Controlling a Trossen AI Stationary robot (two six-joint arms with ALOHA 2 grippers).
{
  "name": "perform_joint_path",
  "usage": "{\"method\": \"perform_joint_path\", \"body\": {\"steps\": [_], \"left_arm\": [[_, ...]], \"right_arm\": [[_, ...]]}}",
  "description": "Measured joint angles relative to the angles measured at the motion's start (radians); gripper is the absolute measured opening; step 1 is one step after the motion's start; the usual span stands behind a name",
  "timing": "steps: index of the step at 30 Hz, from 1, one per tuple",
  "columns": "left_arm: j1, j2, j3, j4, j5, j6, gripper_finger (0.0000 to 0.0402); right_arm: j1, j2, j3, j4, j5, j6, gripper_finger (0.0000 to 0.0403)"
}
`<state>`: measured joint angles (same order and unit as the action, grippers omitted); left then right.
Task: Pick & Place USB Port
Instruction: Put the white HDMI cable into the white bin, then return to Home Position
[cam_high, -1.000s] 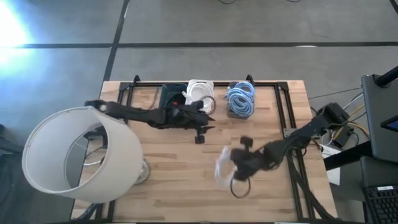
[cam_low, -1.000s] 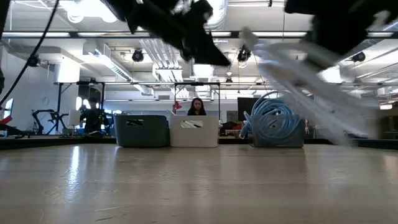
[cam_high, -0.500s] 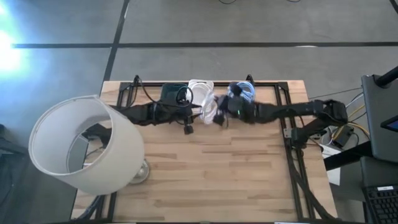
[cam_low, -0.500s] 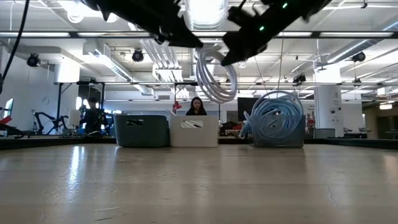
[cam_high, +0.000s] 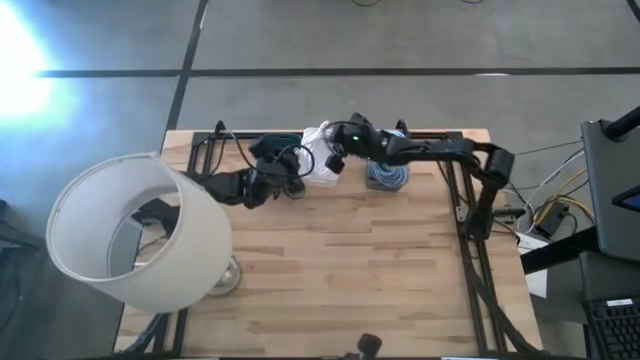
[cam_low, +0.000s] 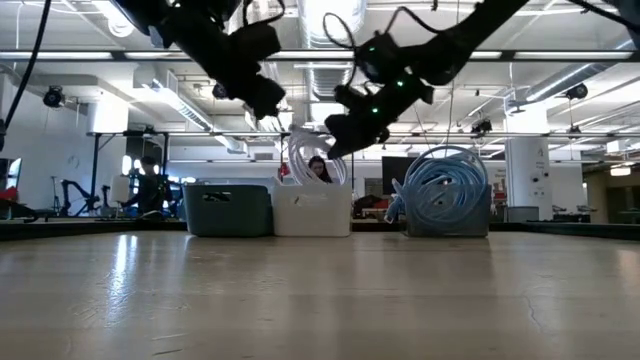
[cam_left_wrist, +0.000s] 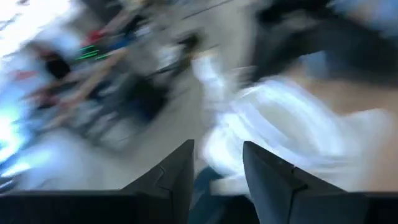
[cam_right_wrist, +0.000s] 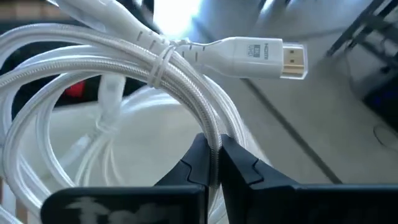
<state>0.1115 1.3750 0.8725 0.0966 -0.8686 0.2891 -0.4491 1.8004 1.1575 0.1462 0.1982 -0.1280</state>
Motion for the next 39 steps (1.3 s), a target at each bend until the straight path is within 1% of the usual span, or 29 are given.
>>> {"method": "perform_joint_path", "body": {"steps": [2,3,4,6,8,11,14,18,24,31,34,39], "left_arm": [[0.007,-0.001,-0.011,0.0,-0.11,0.017,0.014],[0.01,-0.001,-0.014,-0.003,-0.135,0.024,0.014],[0.013,-0.001,-0.017,-0.003,-0.14,0.026,0.014],[0.016,-0.001,-0.024,-0.008,-0.127,0.023,0.014],[0.016,-0.001,-0.027,-0.006,-0.081,0.011,0.014],[0.016,-0.001,-0.028,-0.007,-0.042,-0.006,0.014],[0.016,-0.001,-0.028,-0.012,-0.031,-0.008,0.014],[0.017,-0.001,-0.028,-0.025,-0.031,-0.011,0.014],[0.017,-0.001,-0.028,-0.044,-0.032,-0.033,0.014],[0.018,-0.001,-0.028,-0.046,-0.017,-0.056,0.014],[0.018,-0.001,-0.028,-0.049,0.024,-0.057,0.014],[0.018,-0.002,-0.028,-0.056,0.161,-0.075,0.014]], "right_arm": [[-0.002,0.045,0.083,-0.131,0.012,-0.017,0.0013],[-0.003,0.07,0.124,-0.198,0.023,-0.018,0.0013],[-0.003,0.099,0.166,-0.268,0.038,-0.011,0.0013],[-0.01,0.156,0.251,-0.374,0.041,0.012,0.0013],[-0.014,0.213,0.331,-0.449,0.042,0.029,0.0013],[-0.016,0.295,0.431,-0.5,0.044,0.009,0.0016],[-0.015,0.359,0.513,-0.538,0.044,-0.03,0.0034],[-0.013,0.396,0.6,-0.621,0.041,-0.063,0.0067],[-0.009,0.372,0.632,-0.717,0.038,-0.07,0.0108],[0.023,0.267,0.633,-0.82,0.037,-0.063,0.013],[0.043,0.207,0.62,-0.846,0.037,-0.061,0.0137],[0.091,0.078,0.597,-0.964,0.038,-0.006,0.0145]]}}
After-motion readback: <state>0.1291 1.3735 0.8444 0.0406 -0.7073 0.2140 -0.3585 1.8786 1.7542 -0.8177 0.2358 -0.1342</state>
